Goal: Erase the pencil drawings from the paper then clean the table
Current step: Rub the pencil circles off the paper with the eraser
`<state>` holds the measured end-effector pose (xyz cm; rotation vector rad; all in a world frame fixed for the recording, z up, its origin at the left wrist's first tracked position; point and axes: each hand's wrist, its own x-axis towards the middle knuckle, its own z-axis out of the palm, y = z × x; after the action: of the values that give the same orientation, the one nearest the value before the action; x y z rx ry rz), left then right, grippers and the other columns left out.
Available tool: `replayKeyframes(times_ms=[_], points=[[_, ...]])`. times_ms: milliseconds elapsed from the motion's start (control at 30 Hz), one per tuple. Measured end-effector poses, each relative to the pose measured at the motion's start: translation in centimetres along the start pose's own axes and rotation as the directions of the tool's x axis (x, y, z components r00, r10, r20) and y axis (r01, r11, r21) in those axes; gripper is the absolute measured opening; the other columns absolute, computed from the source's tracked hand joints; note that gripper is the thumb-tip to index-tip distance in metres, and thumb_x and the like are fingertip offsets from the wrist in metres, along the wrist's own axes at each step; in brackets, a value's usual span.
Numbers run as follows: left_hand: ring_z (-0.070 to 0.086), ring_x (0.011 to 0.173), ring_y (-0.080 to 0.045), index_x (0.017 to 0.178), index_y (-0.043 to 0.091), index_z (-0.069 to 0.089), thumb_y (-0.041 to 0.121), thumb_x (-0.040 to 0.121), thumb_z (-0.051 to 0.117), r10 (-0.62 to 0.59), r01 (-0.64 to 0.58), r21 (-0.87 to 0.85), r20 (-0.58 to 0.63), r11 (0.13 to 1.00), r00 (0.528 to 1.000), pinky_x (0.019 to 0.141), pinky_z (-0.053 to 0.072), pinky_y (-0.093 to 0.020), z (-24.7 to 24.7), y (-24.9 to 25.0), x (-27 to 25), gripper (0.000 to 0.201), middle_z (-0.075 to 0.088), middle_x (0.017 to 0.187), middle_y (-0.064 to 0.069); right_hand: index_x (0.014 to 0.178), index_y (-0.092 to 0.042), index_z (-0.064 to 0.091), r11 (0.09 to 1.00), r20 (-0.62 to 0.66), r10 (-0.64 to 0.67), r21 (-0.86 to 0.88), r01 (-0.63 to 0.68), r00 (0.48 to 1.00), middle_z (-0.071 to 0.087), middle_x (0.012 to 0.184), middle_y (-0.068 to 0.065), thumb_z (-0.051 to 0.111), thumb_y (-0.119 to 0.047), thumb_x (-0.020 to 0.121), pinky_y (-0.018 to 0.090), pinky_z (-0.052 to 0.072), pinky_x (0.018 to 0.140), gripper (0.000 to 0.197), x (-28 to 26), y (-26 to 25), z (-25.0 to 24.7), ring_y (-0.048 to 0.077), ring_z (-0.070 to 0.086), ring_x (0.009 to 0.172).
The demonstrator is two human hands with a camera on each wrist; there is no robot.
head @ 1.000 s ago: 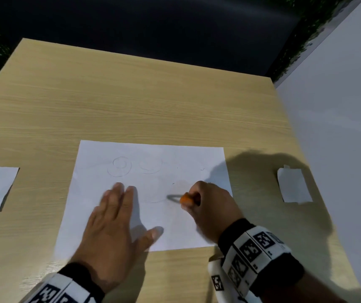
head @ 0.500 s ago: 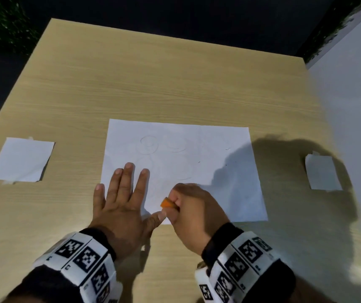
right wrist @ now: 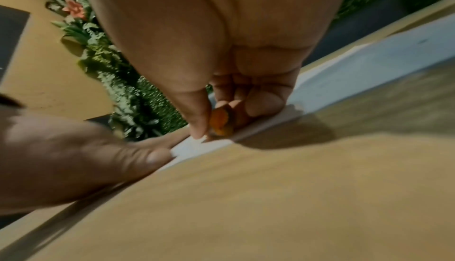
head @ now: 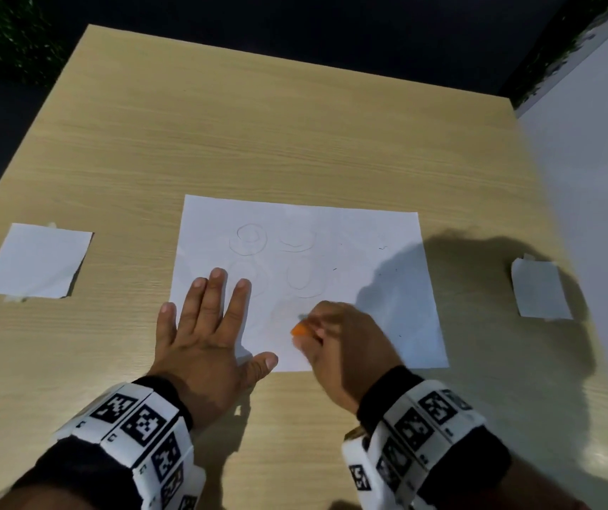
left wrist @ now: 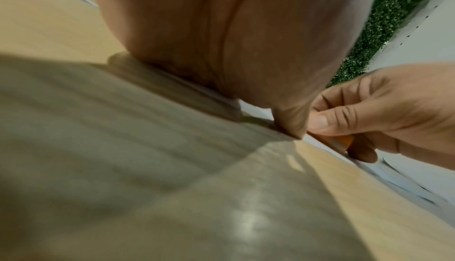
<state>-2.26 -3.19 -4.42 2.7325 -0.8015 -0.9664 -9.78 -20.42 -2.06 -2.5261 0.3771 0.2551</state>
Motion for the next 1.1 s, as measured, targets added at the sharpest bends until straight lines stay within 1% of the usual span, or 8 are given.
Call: replayKeyframes(times_ms=[100,200,367,500,633,800,967,1100], points=[[-0.048,0.125,-0.010,0.127,0.042,-0.045,0.089,0.054,-0.008,0.003,-0.003,0.009,-0.002,1.000,1.000,0.108,-0.022,-0.045,0.0,0.0,0.0,0.094,-0.055,0.135,0.010,0.093,-0.021,0.064,0.972,-0.098,0.234,0.004,-0.235,0.967,0.063,0.088,-0.007,0.057,-0.036,0.092,0.017,0.042,0.061,0.017,0.5,2.9,-2.2,0.008,0.054,0.073],[-0.048,0.125,-0.010,0.126,0.042,-0.046,0.090,0.049,-0.014,0.003,-0.003,0.006,-0.005,1.000,1.000,0.108,-0.023,-0.045,0.1,0.0,0.0,0.096,-0.055,0.135,0.009,0.099,-0.021,0.065,0.952,-0.188,0.299,-0.007,-0.306,0.935,0.067,0.094,-0.004,0.055,-0.039,0.093,0.018,0.045,0.065,0.022,0.7,4.3,-3.5,0.009,0.056,0.075],[-0.048,0.126,-0.011,0.126,0.043,-0.046,0.088,0.056,-0.002,-0.006,0.006,-0.001,0.000,1.000,1.000,0.109,-0.023,-0.045,0.0,0.0,-0.1,0.094,-0.055,0.135,0.010,0.073,-0.029,0.055,0.991,0.048,0.097,0.086,-0.101,0.994,0.059,0.077,-0.009,0.063,-0.037,0.087,0.013,0.039,0.061,0.018,-0.6,0.3,-0.3,0.003,0.053,0.069],[-0.047,0.127,-0.010,0.125,0.044,-0.045,0.087,0.061,0.003,-0.003,0.003,-0.011,-0.001,1.000,1.000,0.109,-0.023,-0.045,0.0,0.0,-0.1,0.091,-0.054,0.135,0.011,0.086,-0.025,0.061,0.984,-0.025,0.178,-0.011,-0.178,0.984,0.056,0.074,-0.011,0.056,-0.039,0.091,0.008,0.030,0.049,0.016,-0.7,1.7,-1.0,-0.001,0.049,0.060],[-0.047,0.127,-0.010,0.126,0.043,-0.045,0.085,0.059,0.001,0.001,-0.001,-0.008,-0.005,1.000,1.000,0.109,-0.022,-0.046,0.1,0.0,-0.1,0.092,-0.053,0.136,0.010,0.097,-0.025,0.065,0.965,-0.179,0.259,-0.003,-0.264,0.949,0.067,0.088,-0.007,0.057,-0.036,0.092,0.009,0.035,0.055,0.015,-0.5,3.5,-2.4,0.004,0.055,0.070],[-0.048,0.126,-0.011,0.124,0.042,-0.048,0.085,0.058,-0.001,-0.005,0.004,0.005,0.008,1.000,1.000,0.108,-0.024,-0.046,0.0,0.0,-0.1,0.092,-0.056,0.133,0.009,0.083,-0.024,0.059,0.994,0.007,0.104,0.015,-0.105,0.995,0.058,0.077,-0.010,0.061,-0.039,0.089,0.009,0.035,0.055,0.016,-0.9,0.3,0.0,0.003,0.054,0.066],[-0.048,0.126,-0.010,0.125,0.043,-0.046,0.085,0.058,0.001,0.006,-0.006,-0.007,0.001,1.000,1.000,0.108,-0.024,-0.045,0.0,0.0,-0.1,0.092,-0.054,0.135,0.010,0.094,-0.022,0.065,0.948,-0.116,0.313,-0.013,-0.317,0.943,0.062,0.083,-0.009,0.057,-0.038,0.091,0.021,0.046,0.066,0.019,0.5,4.1,-3.3,0.010,0.059,0.076],[-0.048,0.126,-0.012,0.125,0.041,-0.047,0.084,0.058,0.000,-0.007,0.007,0.007,0.001,1.000,1.000,0.110,-0.021,-0.047,0.0,0.1,-0.1,0.092,-0.054,0.136,0.008,0.088,-0.020,0.066,0.975,-0.091,0.221,0.029,-0.220,0.971,0.065,0.081,-0.009,0.062,-0.038,0.089,0.017,0.044,0.059,0.018,0.7,2.3,-2.2,0.011,0.065,0.080]])
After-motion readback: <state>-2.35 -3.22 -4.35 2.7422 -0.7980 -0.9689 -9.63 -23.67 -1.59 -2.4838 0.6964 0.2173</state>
